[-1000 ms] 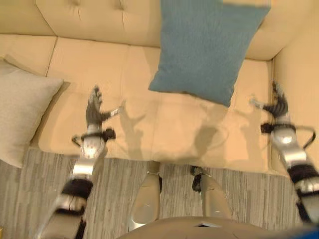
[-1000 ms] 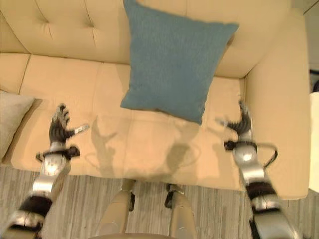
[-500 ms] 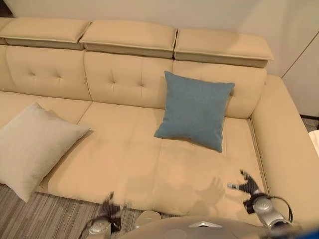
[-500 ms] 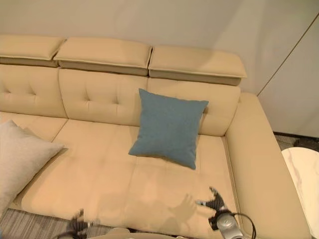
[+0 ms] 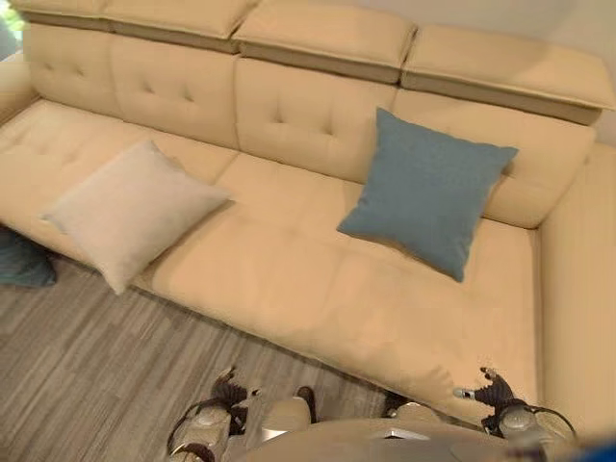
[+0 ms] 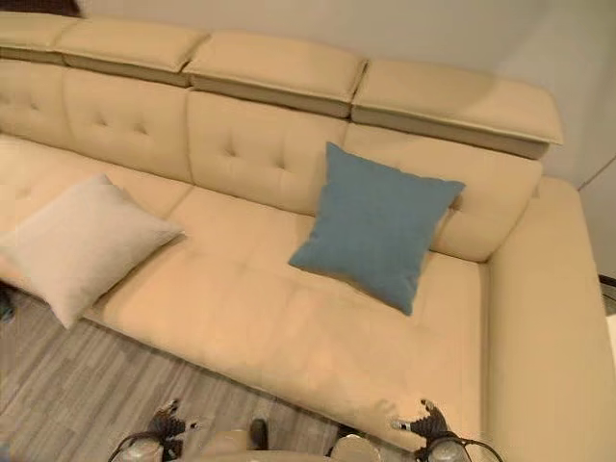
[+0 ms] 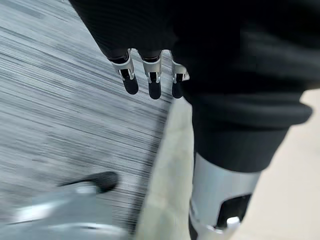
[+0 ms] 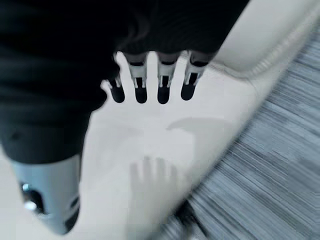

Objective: Pick up all the scattered cushions and arrange them neatly on the sofa.

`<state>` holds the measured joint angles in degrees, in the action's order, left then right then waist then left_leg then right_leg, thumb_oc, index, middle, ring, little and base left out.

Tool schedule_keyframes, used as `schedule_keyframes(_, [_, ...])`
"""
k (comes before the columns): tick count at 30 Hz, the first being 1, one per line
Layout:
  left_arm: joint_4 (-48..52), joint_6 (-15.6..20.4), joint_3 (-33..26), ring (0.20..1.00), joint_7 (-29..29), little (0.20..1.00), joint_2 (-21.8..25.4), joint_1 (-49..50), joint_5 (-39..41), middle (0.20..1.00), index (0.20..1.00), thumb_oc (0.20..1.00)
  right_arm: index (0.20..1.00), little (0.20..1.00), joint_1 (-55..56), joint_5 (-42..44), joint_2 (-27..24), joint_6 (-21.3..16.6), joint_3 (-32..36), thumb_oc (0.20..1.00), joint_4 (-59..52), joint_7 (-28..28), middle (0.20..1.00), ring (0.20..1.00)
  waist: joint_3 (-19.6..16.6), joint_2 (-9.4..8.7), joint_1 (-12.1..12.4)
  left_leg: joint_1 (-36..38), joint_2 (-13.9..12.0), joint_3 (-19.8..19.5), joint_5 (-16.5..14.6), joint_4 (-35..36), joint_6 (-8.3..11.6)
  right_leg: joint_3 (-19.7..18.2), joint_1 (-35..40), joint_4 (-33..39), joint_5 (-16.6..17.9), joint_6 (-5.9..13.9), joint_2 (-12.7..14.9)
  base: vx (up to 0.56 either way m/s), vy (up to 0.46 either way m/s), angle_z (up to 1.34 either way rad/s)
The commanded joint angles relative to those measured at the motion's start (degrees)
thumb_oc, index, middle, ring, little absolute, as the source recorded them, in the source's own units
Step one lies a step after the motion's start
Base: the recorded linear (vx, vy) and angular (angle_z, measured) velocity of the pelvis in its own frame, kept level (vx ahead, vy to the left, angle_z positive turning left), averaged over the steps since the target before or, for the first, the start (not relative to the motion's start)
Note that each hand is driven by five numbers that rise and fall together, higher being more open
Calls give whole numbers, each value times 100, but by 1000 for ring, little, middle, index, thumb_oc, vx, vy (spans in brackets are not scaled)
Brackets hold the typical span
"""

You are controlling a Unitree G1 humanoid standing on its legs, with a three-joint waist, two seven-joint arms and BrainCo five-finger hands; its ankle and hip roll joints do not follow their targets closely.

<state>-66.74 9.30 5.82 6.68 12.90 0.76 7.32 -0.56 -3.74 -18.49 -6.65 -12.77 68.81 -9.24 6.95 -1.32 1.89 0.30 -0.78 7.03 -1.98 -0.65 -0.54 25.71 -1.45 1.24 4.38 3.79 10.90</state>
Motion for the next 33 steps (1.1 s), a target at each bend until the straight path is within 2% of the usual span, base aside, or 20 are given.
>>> schedule_keyframes(1, [-177,-2,-112,1000,99,1000,219,-54,-110,1000,1000,1000,1000,1000,-459,-237,19,24,-41,1000,66,-112,1000,1000,-10,-275,242,120,220,-545,-457,50,242,-167,-238,301,118,432,-107,-108,141,13])
schedule_keyframes(3, [-248,-53,-152,1000,88,1000,251,-61,-140,1000,1000,1000,1000,1000,-516,-328,89,103,-114,1000,95,-116,1000,1000,81,-255,312,203,251,-646,-384,220,129,-227,-421,-264,3,435,-35,-102,105,14])
schedule_keyframes(5, [-292,-56,-107,1000,88,1000,309,-126,-176,1000,1000,1000,1000,1000,-563,-361,128,125,-150,1000,101,-115,1000,1000,142,-258,316,162,286,-775,-319,229,76,-481,-549,-563,-98,457,-38,-105,32,20])
schedule_keyframes(7, [-210,-56,69,1000,137,1000,387,-244,-220,1000,1000,1000,1000,1000,-519,-237,164,142,-132,1000,160,-105,1000,1000,131,-287,174,7,392,-1207,-183,213,35,-1775,-442,-793,-487,436,-627,-97,-69,60])
schedule_keyframes(9, [-249,-43,79,1000,175,1000,385,-214,-206,1000,1000,1000,1000,1000,-501,-193,177,158,-174,1000,208,-104,1000,1000,35,-339,248,-88,412,-1362,-109,273,70,-1942,-202,-480,-493,336,-699,15,-181,163])
schedule_keyframes(13, [-295,-13,68,1000,203,1000,329,-226,-77,1000,1000,1000,1000,1000,-546,-134,163,155,-174,1000,196,-117,1000,1000,-22,-384,275,-256,362,-1567,53,319,270,-1796,105,227,-406,312,-792,1,-232,90])
schedule_keyframes(16, [-287,-12,141,1000,219,1000,261,-336,-29,1000,1000,1000,1000,1000,-610,-39,85,162,-97,1000,225,-160,1000,1000,62,-366,232,-598,348,-1442,159,135,357,-1429,151,376,-383,305,-724,-103,-74,88])
schedule_keyframes(17, [-267,-17,160,1000,238,1000,252,-369,-10,1000,1000,1000,1000,1000,-592,-26,84,190,-68,1000,253,-151,1000,1000,91,-370,190,-670,315,-1196,130,15,346,-1297,146,376,-369,299,-668,-171,-13,118])
schedule_keyframes(18, [-230,-23,170,1000,237,1000,229,-371,-19,1000,1000,1000,1000,1000,-605,-57,78,238,-71,1000,357,-182,1000,1000,112,-391,170,-690,250,-788,9,-206,309,-1100,113,376,-338,281,-589,-159,-16,128])
schedule_keyframes(20, [-258,-29,138,1000,231,1000,214,-344,-29,1000,1000,1000,1000,1000,-608,-69,110,240,-60,1000,415,-173,1000,1000,115,-432,135,-623,249,-550,-198,-448,263,-945,129,374,-312,249,-533,-124,-1,128])
schedule_keyframes(21, [-306,-58,100,1000,214,1000,204,-282,-46,1000,1000,1000,1000,1000,-529,-109,163,282,-19,1000,483,-134,1000,1000,96,-453,45,-376,83,44,-392,-504,239,-620,169,374,-339,228,-461,-97,20,102])
schedule_keyframes(22, [-305,-58,99,1000,214,1000,204,-281,-46,1000,1000,1000,1000,1000,-529,-109,162,282,-20,1000,482,-134,1000,1000,97,-452,43,-374,82,43,-393,-504,240,-619,172,374,-339,228,-462,-81,86,133])
schedule_keyframes(23, [-306,-74,127,1000,180,1000,197,-239,-124,1000,1000,1000,1000,1000,-473,-159,197,310,-26,1000,559,-143,1000,1000,37,-402,-1,-187,3,271,-327,-253,266,-358,200,376,-373,242,-453,0,93,158])
schedule_keyframes(29, [-481,-148,-18,1000,140,1000,254,-101,-180,1000,1000,1000,1000,1000,-636,-387,309,350,-266,1000,480,-204,1000,1000,-44,-487,145,55,178,-66,-148,426,224,-260,268,265,-340,294,-418,31,152,69])
schedule_keyframes(31, [-531,-179,-183,1000,133,1000,419,-60,-195,1000,1000,1000,1000,1000,-721,-513,351,352,-393,1000,297,-209,1000,1000,46,-532,307,111,276,-254,-187,451,73,-314,43,-535,-572,287,-275,27,222,17])
schedule_keyframes(32, [-518,-167,-200,1000,148,1000,503,-89,-215,1000,1000,1000,1000,1000,-750,-497,372,345,-402,1000,243,-190,1000,1000,109,-538,307,172,303,-398,-206,457,17,-491,-128,-929,-581,265,-250,67,158,10])
schedule_keyframes(33, [-500,-163,-186,1000,159,1000,540,-103,-210,1000,1000,1000,1000,1000,-759,-492,382,339,-423,1000,212,-179,1000,1000,137,-543,252,206,324,-517,-211,465,-9,-753,-259,-1035,-580,239,-376,84,106,39])
